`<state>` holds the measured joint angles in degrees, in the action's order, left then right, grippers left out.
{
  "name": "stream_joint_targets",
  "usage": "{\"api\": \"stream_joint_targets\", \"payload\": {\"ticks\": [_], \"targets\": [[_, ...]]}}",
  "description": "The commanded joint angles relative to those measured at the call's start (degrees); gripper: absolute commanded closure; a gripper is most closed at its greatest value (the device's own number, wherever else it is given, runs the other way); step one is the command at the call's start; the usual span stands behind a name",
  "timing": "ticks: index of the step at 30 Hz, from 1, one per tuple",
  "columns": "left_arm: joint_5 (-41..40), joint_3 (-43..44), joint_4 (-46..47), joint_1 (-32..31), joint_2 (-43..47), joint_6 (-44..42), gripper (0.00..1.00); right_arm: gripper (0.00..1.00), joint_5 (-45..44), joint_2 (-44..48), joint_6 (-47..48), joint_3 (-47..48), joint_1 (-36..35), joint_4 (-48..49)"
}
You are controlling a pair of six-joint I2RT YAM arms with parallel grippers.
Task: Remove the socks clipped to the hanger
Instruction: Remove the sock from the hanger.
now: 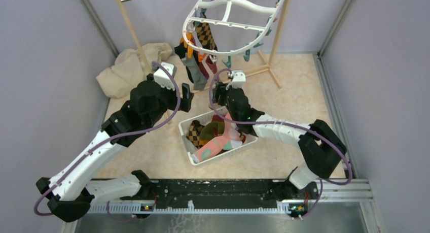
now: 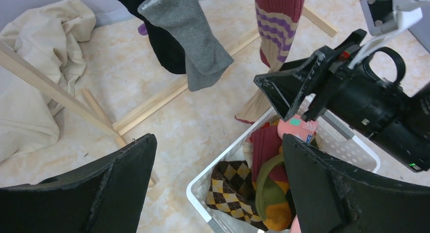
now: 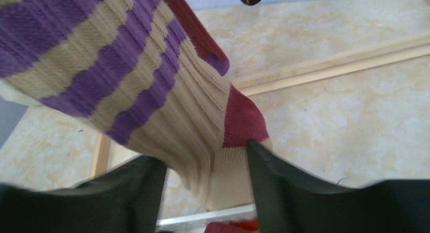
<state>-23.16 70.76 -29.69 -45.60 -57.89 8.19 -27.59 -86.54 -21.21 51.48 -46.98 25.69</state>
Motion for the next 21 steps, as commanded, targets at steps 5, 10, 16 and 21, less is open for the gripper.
{"api": "stream_joint_targets", "payload": {"ticks": [5,10,16,21], "targets": [[1.7,0.0,-0.9,0.2,0.9,0.8,0.01,0.85,0.6,1.5,-1.2,5.2,1.8,1.6],[3.7,-1.0,0.1,0.2,0.3,0.1,0.01,0.87,8.8,7.9,-0.4,4.7,2.4,-0.5],[8.6,-3.5,3.5,0.2,2.0,-1.1,0.01,0.96,22.2,14.0,-6.6,7.4,6.0,-6.8],[11.5,-8.1,6.4,0.2,4.9,-1.1,0.01,1.00,34.0,17.7,-11.9,7.1,9.4,-8.5]]}}
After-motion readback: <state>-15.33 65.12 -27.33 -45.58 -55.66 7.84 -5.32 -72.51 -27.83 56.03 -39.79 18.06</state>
